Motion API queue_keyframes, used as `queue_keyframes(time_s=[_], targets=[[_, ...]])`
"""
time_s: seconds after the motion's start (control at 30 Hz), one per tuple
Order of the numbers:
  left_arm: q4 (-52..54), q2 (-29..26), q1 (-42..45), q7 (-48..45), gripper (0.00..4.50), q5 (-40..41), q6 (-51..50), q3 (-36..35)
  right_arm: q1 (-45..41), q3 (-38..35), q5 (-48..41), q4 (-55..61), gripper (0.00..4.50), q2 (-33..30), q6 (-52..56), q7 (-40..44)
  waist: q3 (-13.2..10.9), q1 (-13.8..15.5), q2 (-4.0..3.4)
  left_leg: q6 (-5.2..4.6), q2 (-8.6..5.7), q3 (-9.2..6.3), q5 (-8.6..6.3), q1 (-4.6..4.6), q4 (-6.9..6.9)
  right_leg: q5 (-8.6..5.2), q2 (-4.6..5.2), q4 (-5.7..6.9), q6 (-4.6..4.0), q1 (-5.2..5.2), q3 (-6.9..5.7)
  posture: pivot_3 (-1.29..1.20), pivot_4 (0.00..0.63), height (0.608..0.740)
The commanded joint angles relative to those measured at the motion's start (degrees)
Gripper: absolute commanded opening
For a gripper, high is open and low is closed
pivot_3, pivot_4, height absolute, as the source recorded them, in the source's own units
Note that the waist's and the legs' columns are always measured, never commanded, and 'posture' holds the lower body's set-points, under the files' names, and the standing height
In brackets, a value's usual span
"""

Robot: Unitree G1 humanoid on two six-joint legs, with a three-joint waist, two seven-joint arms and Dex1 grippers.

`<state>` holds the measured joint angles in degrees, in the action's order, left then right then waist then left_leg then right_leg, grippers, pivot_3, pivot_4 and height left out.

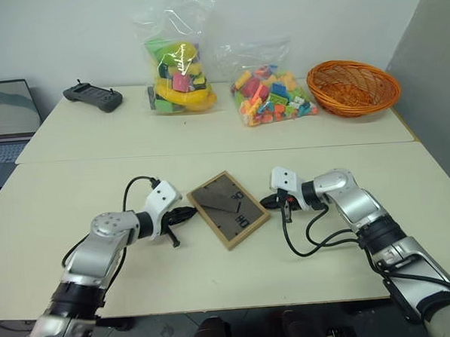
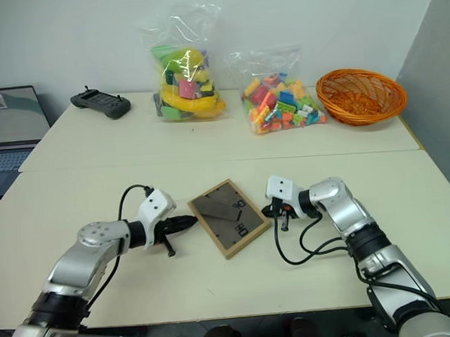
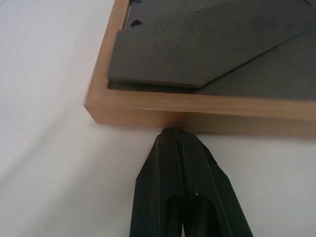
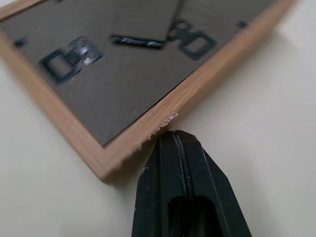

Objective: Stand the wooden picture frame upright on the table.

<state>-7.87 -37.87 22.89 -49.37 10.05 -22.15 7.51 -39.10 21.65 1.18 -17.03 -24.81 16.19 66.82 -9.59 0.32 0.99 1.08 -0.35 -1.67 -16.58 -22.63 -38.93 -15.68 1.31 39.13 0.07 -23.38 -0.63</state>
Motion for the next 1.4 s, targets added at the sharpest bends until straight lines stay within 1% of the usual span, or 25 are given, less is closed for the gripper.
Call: queue_keyframes(time_s=[0.03, 0.17, 0.3, 0.33, 0.4, 0.43, 0.47, 0.5, 0.53, 0.57, 0.63, 0.67, 0.73, 0.77, 0.8, 0.83, 0.87, 0.9, 0.93, 0.97, 1.0, 1.1, 1.27, 1.4], targets=[[-3.19, 1.90, 2.38, -0.12, 0.01, -2.12, 2.22, 1.60, 0.14, -0.20, -1.84, 5.68, 0.00, -0.30, 3.17, 1.60, 0.00, -0.17, 0.00, 0.00, 0.00, 0.01, 0.00, 0.00, 0.00, 0.00, 0.00, 0.00, 0.00, 0.00, 0.00, 0.00, 0.150, 0.740], [-5.03, 2.37, 3.31, -0.40, 0.01, -3.11, 2.80, 1.36, 0.96, -0.71, -1.01, 7.99, 0.00, -0.54, 5.15, -0.87, 0.00, -0.19, 0.00, 0.02, 0.00, -0.02, 0.01, -0.01, 0.00, 0.00, 0.00, -0.01, 0.00, 0.00, -0.01, 0.00, 0.150, 0.740], [-2.55, -2.69, 0.08, -3.79, 0.01, -2.10, 0.89, -1.14, -1.17, -2.70, 0.39, 3.26, 0.00, -0.45, 3.52, -5.50, 0.01, -0.48, 0.02, 0.02, 0.00, -0.01, 0.01, 0.01, 0.00, 0.00, 0.00, -0.01, 0.00, 0.00, 0.00, 0.00, 0.150, 0.740], [-1.99, -4.26, -0.70, -5.02, 0.01, -1.21, 0.46, -2.35, -2.16, -3.52, 0.45, 1.66, 0.00, 0.08, 3.34, -7.34, 0.01, -0.64, 0.02, 0.02, 0.02, -0.01, 0.01, 0.01, 0.01, 0.00, -0.02, -0.02, 0.00, 0.00, 0.02, 0.00, 0.150, 0.740], [0.34, -6.64, -1.66, -8.17, 0.01, 3.02, -4.22, -5.19, -3.64, -4.70, -0.03, -0.65, 0.00, 1.24, 2.91, -9.83, 0.01, -1.43, 0.02, 0.05, 0.05, 0.00, 0.03, 0.04, 0.08, 0.00, -0.06, -0.01, -0.01, -0.06, 0.11, 0.00, 0.150, 0.740], [2.38, -7.49, -1.89, -9.99, 0.39, 6.30, -8.17, -6.62, -4.03, -5.19, -0.18, -1.29, 0.00, 1.87, 2.79, -10.95, 0.01, -1.80, 0.01, 0.05, 0.05, -0.02, 0.03, 0.05, 0.09, -0.01, -0.06, -0.01, -0.02, -0.06, 0.10, 0.00, 0.150, 0.740], [3.93, -8.06, -1.95, -11.42, 0.53, 8.93, -11.50, -7.54, -4.27, -5.40, -0.18, -1.78, 0.00, 2.29, 2.49, -11.70, 0.01, -2.03, 0.01, 0.05, 0.07, -0.02, 0.03, 0.03, 0.12, -0.02, -0.07, 0.00, -0.03, -0.10, 0.08, 0.00, 0.150, 0.740], [5.29, -8.65, -1.86, -12.76, 0.82, 11.46, -15.12, -8.23, -4.39, -5.50, -0.08, -2.11, 0.00, 2.59, 2.28, -12.19, 0.01, -2.07, 0.01, 0.05, 0.08, -0.02, 0.03, -0.01, 0.12, -0.02, -0.09, 0.00, -0.04, -0.13, 0.08, 0.00, 0.150, 0.740], [6.22, -8.67, -1.27, -13.76, 0.92, 15.52, -20.80, -9.79, -4.29, -5.58, -0.04, -2.14, 0.00, 2.79, 2.25, -12.48, 0.01, -2.10, 0.01, 0.05, 0.09, -0.03, 0.02, -0.03, 0.12, -0.03, -0.10, -0.03, -0.04, -0.13, 0.07, 0.00, 0.150, 0.740], [6.34, -8.38, -0.40, -13.82, 1.24, 19.10, -26.71, -11.42, -4.10, -5.64, -0.08, -2.01, 0.00, 2.86, 2.25, -12.63, 0.01, -2.13, 0.01, 0.05, 0.09, -0.03, 0.02, -0.07, 0.12, -0.03, -0.09, -0.04, -0.04, -0.13, 0.05, 0.00, 0.150, 0.740], [6.15, -8.78, 0.49, -14.97, 1.60, 25.32, -37.43, -13.39, -3.66, -5.76, -0.15, -1.58, 0.00, 2.84, 2.30, -12.81, 0.01, -2.07, 0.02, 0.03, 0.08, -0.02, 0.01, -0.12, 0.08, -0.03, -0.08, -0.05, -0.04, -0.14, 0.05, 0.00, 0.150, 0.740], [5.74, -9.02, 0.62, -14.92, 1.86, 27.46, -41.95, -14.04, -3.38, -5.82, -0.14, -1.26, 0.00, 2.68, 2.24, -12.78, 0.01, -1.99, 0.02, 0.02, 0.07, -0.05, 0.01, -0.15, 0.06, -0.03, -0.08, -0.05, -0.03, -0.14, 0.02, 0.00, 0.150, 0.740], [4.26, -9.17, 0.45, -14.84, 2.22, 30.88, -49.32, -15.12, -2.86, -5.90, -0.13, -0.59, 0.00, 2.39, 2.27, -12.64, 0.01, -2.01, 0.02, 0.02, 0.03, -0.06, 0.01, -0.14, 0.05, -0.03, -0.05, -0.05, -0.03, -0.12, 0.02, 0.00, 0.150, 0.740], [1.86, -8.15, 1.25, -13.62, 2.44, 32.69, -53.83, -17.06, -2.65, -5.89, -0.13, -0.19, 0.00, 2.27, 2.36, -12.62, 0.01, -2.02, 0.02, 0.02, 0.03, -0.07, 0.01, -0.13, 0.05, -0.03, -0.05, -0.05, -0.02, -0.12, 0.03, 0.00, 0.150, 0.740], [-0.18, -7.23, 1.78, -12.37, 2.57, 33.52, -56.65, -18.25, -2.45, -5.86, -0.20, 0.23, 0.00, 2.23, 2.56, -12.64, 0.01, -2.03, 0.02, 0.02, 0.03, -0.06, 0.01, -0.13, 0.05, -0.03, -0.05, -0.04, -0.02, -0.13, 0.04, 0.00, 0.150, 0.740], [-1.33, -6.62, 2.00, -11.45, 2.82, 34.23, -58.81, -19.04, -2.20, -5.82, -0.30, 0.81, 0.00, 2.20, 2.88, -12.65, 0.01, -2.07, 0.02, 0.03, 0.03, -0.09, 0.01, -0.13, 0.05, -0.03, -0.05, -0.04, -0.03, -0.13, 0.02, 0.00, 0.150, 0.740], [-1.82, -6.19, 1.70, -11.01, 2.90, 34.64, -59.85, -19.31, -1.85, -5.73, -0.36, 1.54, 0.00, 2.21, 3.20, -12.70, 0.01, -2.12, 0.02, 0.03, 0.03, -0.10, 0.01, -0.12, 0.05, -0.03, -0.06, -0.03, -0.03, -0.13, 0.02, 0.00, 0.150, 0.740], [-1.88, -5.68, 1.23, -10.29, 3.23, 34.74, -60.31, -19.45, -1.39, -5.59, -0.40, 2.41, 0.00, 2.21, 3.58, -12.72, 0.01, -2.14, 0.02, 0.04, 0.04, -0.13, 0.02, -0.12, 0.05, -0.03, -0.07, -0.02, -0.03, -0.13, 0.01, 0.00, 0.150, 0.740], [-2.09, -4.98, 0.82, -9.65, 3.33, 34.92, -60.79, -19.56, -0.77, -5.37, -0.50, 3.57, 0.00, 2.18, 4.10, -12.54, 0.01, -2.16, 0.02, 0.05, 0.03, -0.13, 0.03, -0.12, 0.05, -0.03, -0.07, -0.02, -0.03, -0.13, 0.02, 0.00, 0.150, 0.740], [-2.80, -3.36, 0.78, -8.51, 3.64, 34.95, -60.97, -19.96, 0.08, -5.12, -0.68, 5.05, 0.00, 2.27, 4.94, -12.44, 0.01, -2.14, 0.02, 0.08, 0.03, -0.14, 0.04, -0.10, 0.05, -0.03, -0.06, -0.01, -0.03, -0.13, 0.05, 0.00, 0.150, 0.740], [-3.29, -2.22, 0.84, -7.60, 3.76, 35.05, -61.12, -20.29, 0.67, -4.97, -0.79, 6.10, 0.00, 2.34, 5.58, -12.38, 0.01, -2.12, 0.01, 0.12, 0.03, -0.14, 0.06, -0.10, 0.05, -0.03, -0.06, -0.02, -0.03, -0.13, 0.05, 0.00, 0.150, 0.740], [-4.17, 0.83, 1.12, -6.32, 4.41, 35.44, -61.47, -19.75, 2.13, -4.34, -0.85, 8.24, 0.00, 2.75, 7.03, -12.54, 0.02, -2.05, 0.02, 0.16, 0.02, -0.14, 0.09, -0.10, 0.05, -0.03, -0.06, -0.02, -0.03, -0.13, 0.07, 0.00, 0.150, 0.740], [-6.93, 4.68, 1.02, -4.22, 4.46, 33.75, -59.21, -17.39, 3.63, -2.50, -0.75, 11.41, 0.00, 4.68, 9.71, -13.30, 0.11, -1.79, -0.07, 0.18, -0.02, -0.14, 0.10, -0.06, 0.05, -0.03, -0.02, 0.00, -0.03, -0.10, 0.07, 0.00, 0.150, 0.740], [-8.70, 8.37, 3.35, -1.90, 4.46, 34.76, -60.66, -18.87, 4.16, -0.74, -0.62, 12.38, 0.00, 8.07, 11.46, -15.52, 0.31, -1.16, -0.18, 0.13, -0.09, -0.15, 0.07, 0.16, 0.05, -0.03, 0.05, -0.03, -0.03, 0.13, 0.06, 0.00, 0.150, 0.740]])
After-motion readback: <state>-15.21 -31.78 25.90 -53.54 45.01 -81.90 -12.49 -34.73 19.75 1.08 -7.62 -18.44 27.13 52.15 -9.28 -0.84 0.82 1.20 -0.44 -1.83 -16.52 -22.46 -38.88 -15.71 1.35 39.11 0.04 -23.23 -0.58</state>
